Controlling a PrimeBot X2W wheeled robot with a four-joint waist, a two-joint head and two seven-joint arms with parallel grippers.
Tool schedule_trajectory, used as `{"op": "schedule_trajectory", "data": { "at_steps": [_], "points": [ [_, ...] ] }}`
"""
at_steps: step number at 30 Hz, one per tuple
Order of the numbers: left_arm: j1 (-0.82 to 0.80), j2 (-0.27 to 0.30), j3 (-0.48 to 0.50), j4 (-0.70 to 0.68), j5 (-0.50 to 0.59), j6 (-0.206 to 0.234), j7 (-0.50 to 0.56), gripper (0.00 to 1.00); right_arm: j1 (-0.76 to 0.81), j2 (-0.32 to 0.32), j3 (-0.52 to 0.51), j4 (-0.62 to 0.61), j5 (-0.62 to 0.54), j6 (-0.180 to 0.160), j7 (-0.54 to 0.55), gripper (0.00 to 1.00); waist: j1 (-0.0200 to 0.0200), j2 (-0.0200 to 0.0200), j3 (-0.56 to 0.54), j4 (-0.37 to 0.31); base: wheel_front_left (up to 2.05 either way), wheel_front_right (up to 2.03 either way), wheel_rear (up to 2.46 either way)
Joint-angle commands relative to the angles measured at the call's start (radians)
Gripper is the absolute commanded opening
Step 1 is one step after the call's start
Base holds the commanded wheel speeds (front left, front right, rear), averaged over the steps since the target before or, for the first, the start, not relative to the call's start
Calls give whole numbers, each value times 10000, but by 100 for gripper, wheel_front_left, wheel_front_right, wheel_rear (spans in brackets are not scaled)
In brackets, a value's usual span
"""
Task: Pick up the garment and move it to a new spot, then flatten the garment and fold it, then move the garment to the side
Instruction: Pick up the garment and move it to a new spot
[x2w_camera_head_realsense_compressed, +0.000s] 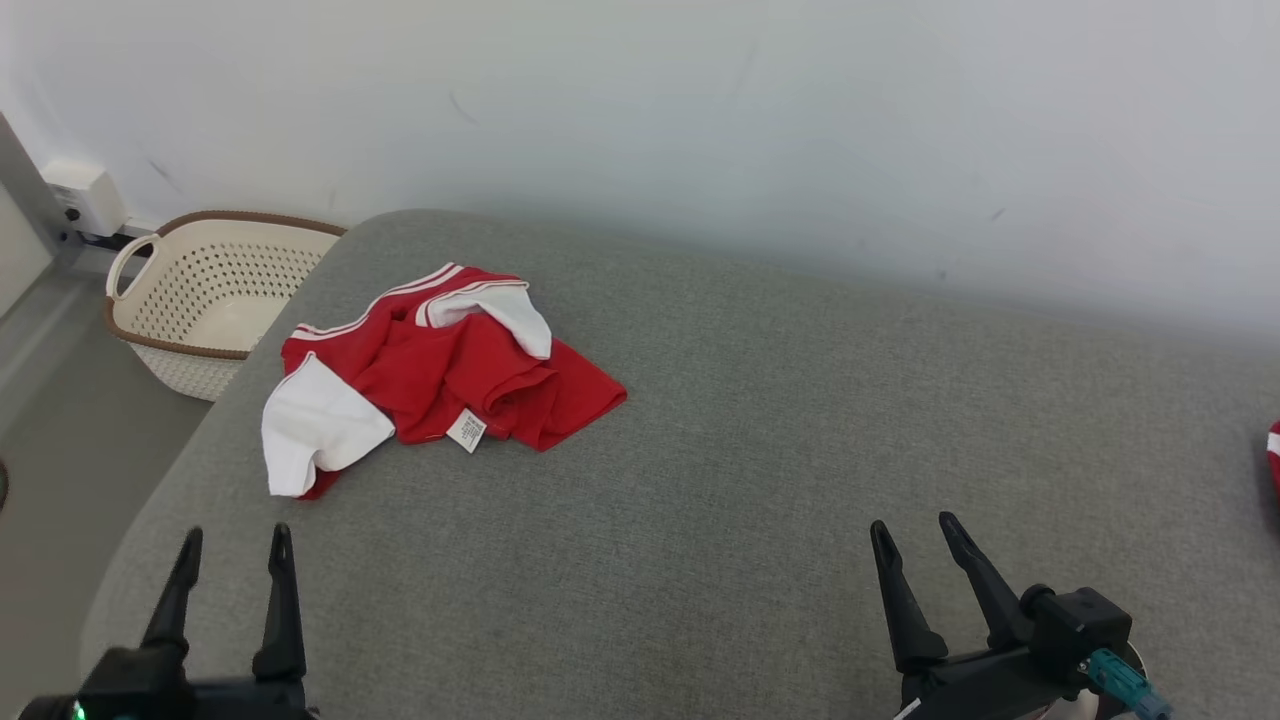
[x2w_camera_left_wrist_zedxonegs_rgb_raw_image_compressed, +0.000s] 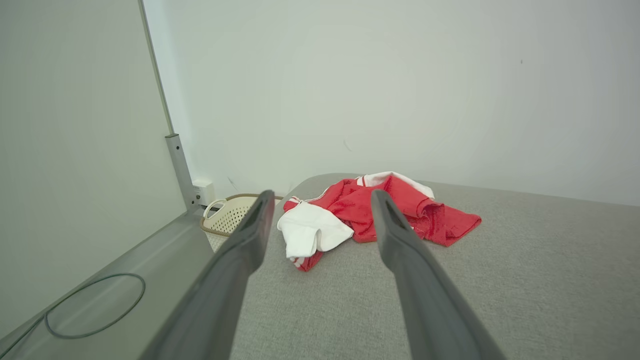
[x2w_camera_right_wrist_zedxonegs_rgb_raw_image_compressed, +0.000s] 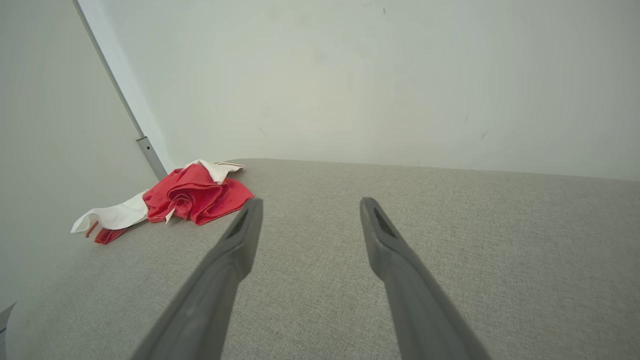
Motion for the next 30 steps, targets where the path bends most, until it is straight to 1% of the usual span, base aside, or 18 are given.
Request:
{"op": "schedule_trajectory", "data": {
  "at_steps": [1, 4, 8, 14, 21, 23, 30],
  "points": [
    [-292, 114, -8, -34, 68, -78, -40, 100, -132, -55, 87, -34, 62, 2, -21, 100, 0, -1, 76, -196, 0, 0, 0],
    [-806, 307, -44, 18, 78, -193, 25, 100, -169, -78, 283, -73, 81, 2, -19, 100, 0, -1, 199, -435, 0, 0, 0],
    [-1509, 454, 82, 230, -177, -322, 116, 100, -329, -96, 534, -123, 108, 2, -21, 100, 0, -1, 420, -785, 0, 0, 0],
    [-2352, 588, 358, 711, -549, -377, 100, 100, -532, -246, 669, -216, 102, 2, -19, 100, 0, -1, 810, -1287, 0, 0, 0],
    [-3558, 986, 440, 1691, -613, -506, 90, 100, -896, -446, 853, -439, 156, 2, -19, 100, 0, -1, 1429, -2049, 0, 0, 0],
    [-3916, 1125, 431, 2004, -641, -604, 102, 100, -1010, -475, 895, -498, 167, 2, -20, 100, 0, -1, 1608, -2254, 0, 0, 0],
    [-5085, 1536, 612, 3375, -851, -739, 145, 100, -1392, -629, 1077, -655, 165, 2, -20, 100, 0, -1, 2184, -2904, 0, 0, 0]
  ]
}}
